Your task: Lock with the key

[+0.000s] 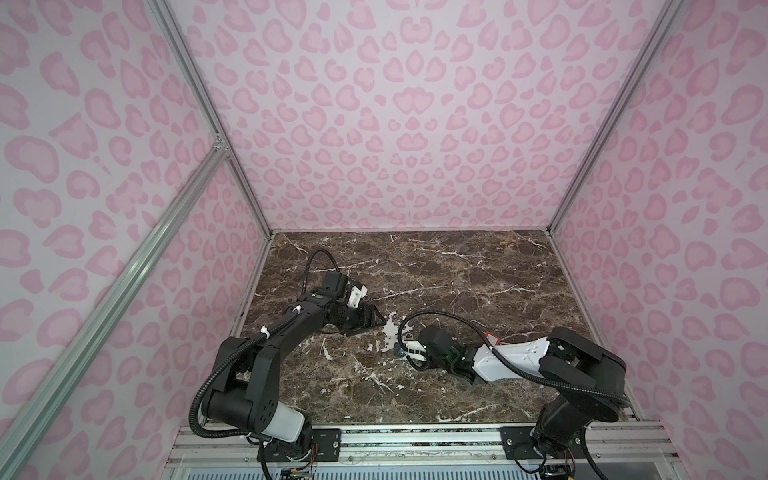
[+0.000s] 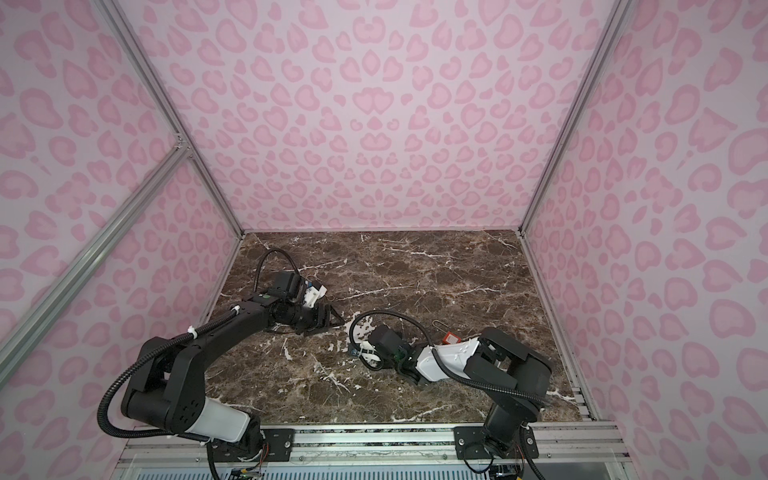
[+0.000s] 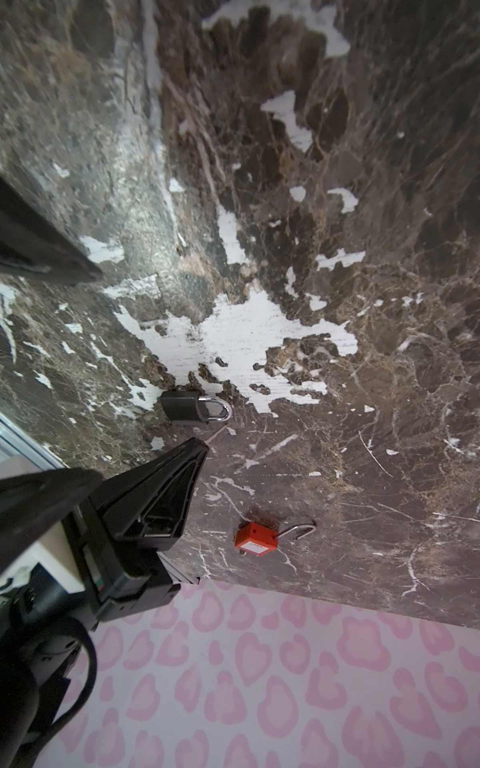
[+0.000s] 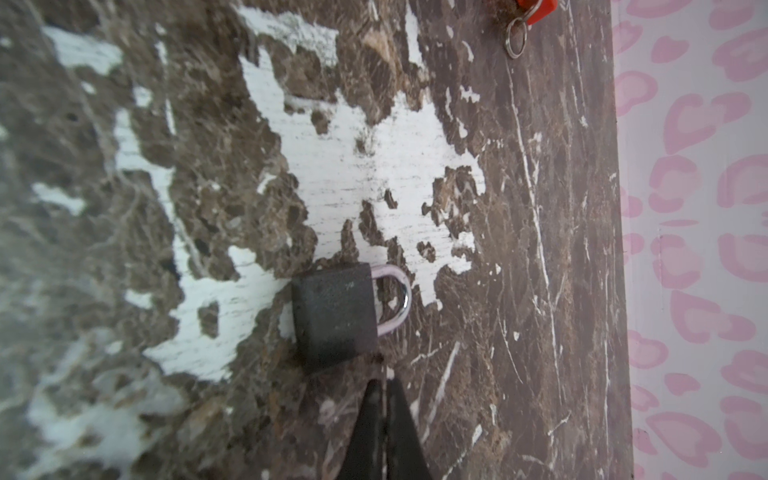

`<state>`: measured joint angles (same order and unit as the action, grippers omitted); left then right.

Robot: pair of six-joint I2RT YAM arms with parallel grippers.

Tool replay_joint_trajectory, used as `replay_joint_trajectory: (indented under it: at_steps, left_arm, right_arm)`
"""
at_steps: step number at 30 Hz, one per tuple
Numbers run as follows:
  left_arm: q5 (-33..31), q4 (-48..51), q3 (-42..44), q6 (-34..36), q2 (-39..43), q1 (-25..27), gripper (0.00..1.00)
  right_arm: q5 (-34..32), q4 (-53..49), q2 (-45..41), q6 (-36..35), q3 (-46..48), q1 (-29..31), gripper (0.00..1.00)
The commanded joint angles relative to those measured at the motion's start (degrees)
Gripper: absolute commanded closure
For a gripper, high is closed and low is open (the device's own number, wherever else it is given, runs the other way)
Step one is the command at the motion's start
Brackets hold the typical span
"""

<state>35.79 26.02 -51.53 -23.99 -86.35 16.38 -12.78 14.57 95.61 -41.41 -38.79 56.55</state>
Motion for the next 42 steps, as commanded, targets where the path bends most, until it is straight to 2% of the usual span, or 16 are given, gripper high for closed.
replay_joint_trajectory:
  at_steps: [1,3,8,12,15,21,27,32,35,38,42]
  left_arm:
    - [0.68,0.35,0.47,0.42,0.9,-0.15,0.29]
    - [0.61,0.41,0.73,0.49,1.08,-0.16,0.29]
    - [0.67,0.7,0.89,0.65,1.27,-0.24,0.29]
    - [0.6,0.99,1.09,0.78,1.61,-0.37,0.29]
    - [0.51,1.4,0.99,0.86,1.69,-0.38,0.29]
    - [-0.18,1.78,0.86,0.72,2.37,-0.31,0.29]
    - [-2.45,2.07,-0.39,0.14,2.59,-0.38,0.29]
    - [-7.46,3.18,-2.33,-0.14,2.71,-0.39,0.29]
    - [-8.33,3.72,-3.3,-0.03,2.5,-0.46,0.29]
    - [-9.12,3.76,-3.76,-0.35,2.37,-0.45,0.29]
    - [-8.52,3.08,-4.01,-1.03,1.45,-0.4,0.29]
  right_arm:
    - [-1.2,-1.48,0.53,-0.43,0.11,0.21,1.0]
    - [-1.36,-1.51,0.48,-0.36,0.2,0.23,0.99]
    - [-3.11,-0.43,0.47,-0.59,0.78,1.36,0.78]
    - [-3.73,0.08,-0.31,-0.26,1.4,1.85,0.7]
    - [-5.42,-0.5,-1.42,0.4,1.43,2.31,0.6]
    - [-7.56,-2.4,-7.9,4.32,1.24,2.59,0.53]
    - [-7.98,-10.07,-13.52,16.39,-3.01,-2.34,0.52]
    - [-9.32,-16.35,-16.33,31.13,-6.56,-8.86,0.51]
    - [-6.47,-25.37,-16.09,39.84,-10.99,-14.64,0.52]
    - [1.32,-30.81,-16.13,47.07,-13.07,-21.33,0.51]
    - [6.45,-33.23,-16.79,51.38,-12.05,-26.91,0.48]
